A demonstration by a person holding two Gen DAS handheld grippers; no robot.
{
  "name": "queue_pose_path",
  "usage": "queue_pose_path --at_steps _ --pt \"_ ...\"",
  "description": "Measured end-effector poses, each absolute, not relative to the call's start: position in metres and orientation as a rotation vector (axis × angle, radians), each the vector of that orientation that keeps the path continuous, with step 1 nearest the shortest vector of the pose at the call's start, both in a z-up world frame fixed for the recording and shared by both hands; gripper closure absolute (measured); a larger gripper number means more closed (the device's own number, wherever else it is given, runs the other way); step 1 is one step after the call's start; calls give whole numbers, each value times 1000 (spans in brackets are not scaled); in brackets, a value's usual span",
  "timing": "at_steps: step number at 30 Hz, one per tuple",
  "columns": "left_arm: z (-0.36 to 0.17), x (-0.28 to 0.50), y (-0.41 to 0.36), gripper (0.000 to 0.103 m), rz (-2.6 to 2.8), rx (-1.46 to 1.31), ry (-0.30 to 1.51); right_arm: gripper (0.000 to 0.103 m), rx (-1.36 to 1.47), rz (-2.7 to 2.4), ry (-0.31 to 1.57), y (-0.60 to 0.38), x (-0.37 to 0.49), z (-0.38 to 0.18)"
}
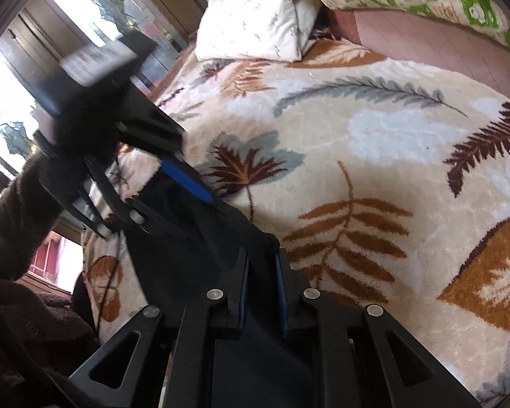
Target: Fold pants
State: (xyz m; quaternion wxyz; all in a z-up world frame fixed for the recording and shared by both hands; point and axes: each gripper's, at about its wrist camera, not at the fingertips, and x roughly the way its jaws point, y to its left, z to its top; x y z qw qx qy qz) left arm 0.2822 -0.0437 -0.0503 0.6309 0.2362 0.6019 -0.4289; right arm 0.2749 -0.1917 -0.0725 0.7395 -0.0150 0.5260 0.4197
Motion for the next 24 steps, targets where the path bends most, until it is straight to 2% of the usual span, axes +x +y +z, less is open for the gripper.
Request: queue_pose_path --at_steps 6,13,18,19,20,21,24 --pt "-83 298 -51 65 -980 629 1528 89 -13 951 1121 -195 270 -69" --pt "-81 282 -44 65 -1032 666 1499 91 9 1010 1099 -198 260 -64" --pt "-87 284 -43 65 -789 642 1431 92 37 992 1085 -204 262 -62" --pt "-89 277 -45 69 -744 642 1426 93 41 984 1083 -205 264 -61" --pt "-87 271 -46 80 -742 643 1407 93 41 975 1080 -206 265 -62" --pt "-84 267 -47 84 -746 649 1397 93 47 965 1080 -207 266 -62" --pt "-81 248 -51 88 -824 731 1364 94 63 958 1083 -210 269 -62"
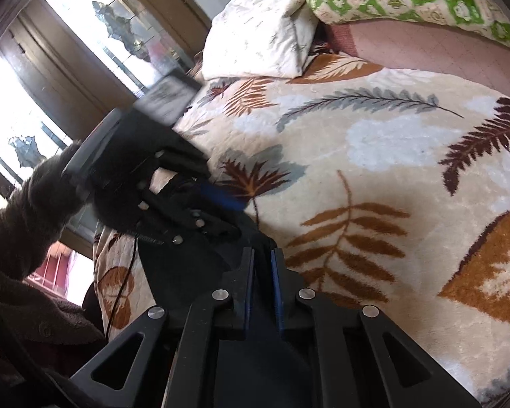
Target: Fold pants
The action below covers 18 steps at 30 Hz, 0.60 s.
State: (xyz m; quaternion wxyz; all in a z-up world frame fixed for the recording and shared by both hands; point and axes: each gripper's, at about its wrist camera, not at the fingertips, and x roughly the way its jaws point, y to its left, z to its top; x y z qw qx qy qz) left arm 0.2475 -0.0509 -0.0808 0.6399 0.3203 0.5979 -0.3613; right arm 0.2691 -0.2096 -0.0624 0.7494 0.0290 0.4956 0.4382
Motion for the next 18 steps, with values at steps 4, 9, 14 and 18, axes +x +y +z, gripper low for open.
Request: queue_pose_path --at_steps 4,9,14,18 --pt "-85 257 -48 70 -836 742 1386 93 59 961 1109 -206 270 -65" --pt "-89 274 -45 52 -793 713 1432 89 43 922 1182 -199 281 -85" --pt "-85 244 -46 88 -724 675 1388 97 -71 905 1181 -185 280 -97" --pt "-77 218 -52 97 -683 723 1325 100 -36 913 1112 -192 277 -84"
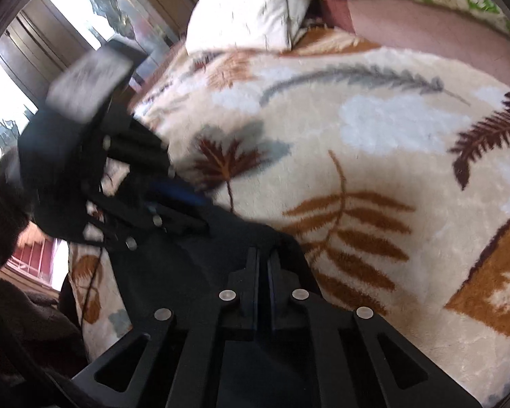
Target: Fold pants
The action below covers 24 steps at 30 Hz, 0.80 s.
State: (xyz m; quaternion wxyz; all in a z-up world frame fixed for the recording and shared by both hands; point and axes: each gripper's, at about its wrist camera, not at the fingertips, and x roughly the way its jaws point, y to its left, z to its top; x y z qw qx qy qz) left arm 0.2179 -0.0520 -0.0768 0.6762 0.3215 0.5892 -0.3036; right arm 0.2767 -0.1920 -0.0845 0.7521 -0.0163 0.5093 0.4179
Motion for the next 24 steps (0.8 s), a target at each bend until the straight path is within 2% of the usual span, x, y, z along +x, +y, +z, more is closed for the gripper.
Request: queue_pose_path --at_steps 6,12,16,18,20,24 --pt "-58 254 -31 99 -621 528 1360 100 -21 909 1083 -196 274 -70" --pt "-80 238 -51 98 -578 702 1350 100 -22 836 1137 -195 285 -93" --pt "-85 232 -55 96 -561 667 1362 96 -16 775 1156 -196 289 -107" --pt "-77 243 -47 93 -559 612 1359 91 21 755 1155 -202 289 -101" --pt "-63 252 -32 92 -501 562 1328 80 40 700 1148 -213 287 -91" --pt "-35 249 -8 91 -415 448 1327 77 178 623 1109 -260 265 -54"
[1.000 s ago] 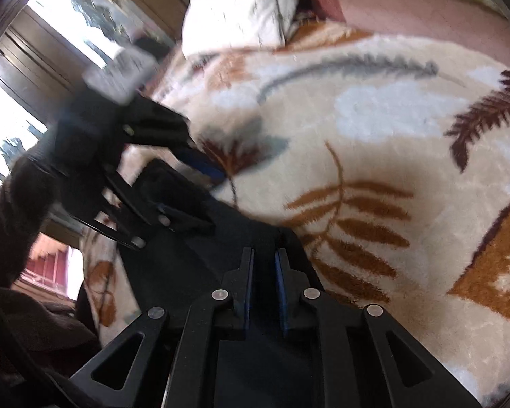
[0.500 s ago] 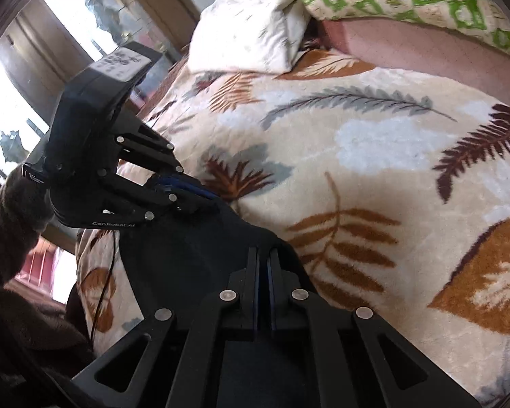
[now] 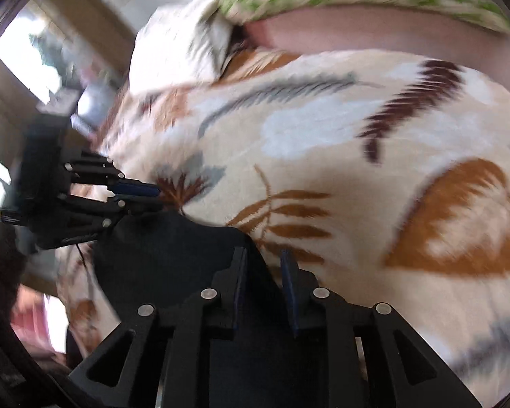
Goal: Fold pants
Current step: 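Open both tools and release the folded pants onto the bed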
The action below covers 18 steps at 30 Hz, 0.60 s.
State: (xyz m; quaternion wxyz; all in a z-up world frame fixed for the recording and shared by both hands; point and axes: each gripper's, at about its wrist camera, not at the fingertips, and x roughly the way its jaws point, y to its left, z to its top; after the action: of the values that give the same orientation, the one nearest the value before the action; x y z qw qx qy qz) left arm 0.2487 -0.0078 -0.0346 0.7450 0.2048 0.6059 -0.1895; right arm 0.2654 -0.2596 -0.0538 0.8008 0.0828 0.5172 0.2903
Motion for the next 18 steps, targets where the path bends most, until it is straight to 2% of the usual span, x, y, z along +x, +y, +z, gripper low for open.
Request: queue_pose_path --at_steps 2,7,10,11,18 --pt "-22 237 -2 91 -386 322 1343 66 231 576 1064 -289 237 -29" --pt "-10 179 -59 90 -512 205 1346 57 343 466 1009 -366 159 11" --pt "-4 133 -119 77 -617 196 1346 45 417 331 992 -429 111 24" --pt "0 114 -143 73 -647 171 1355 44 442 290 996 -450 97 24" --pt "-38 74 -249 73 -676 -35 1500 44 639 199 987 -544 57 -7"
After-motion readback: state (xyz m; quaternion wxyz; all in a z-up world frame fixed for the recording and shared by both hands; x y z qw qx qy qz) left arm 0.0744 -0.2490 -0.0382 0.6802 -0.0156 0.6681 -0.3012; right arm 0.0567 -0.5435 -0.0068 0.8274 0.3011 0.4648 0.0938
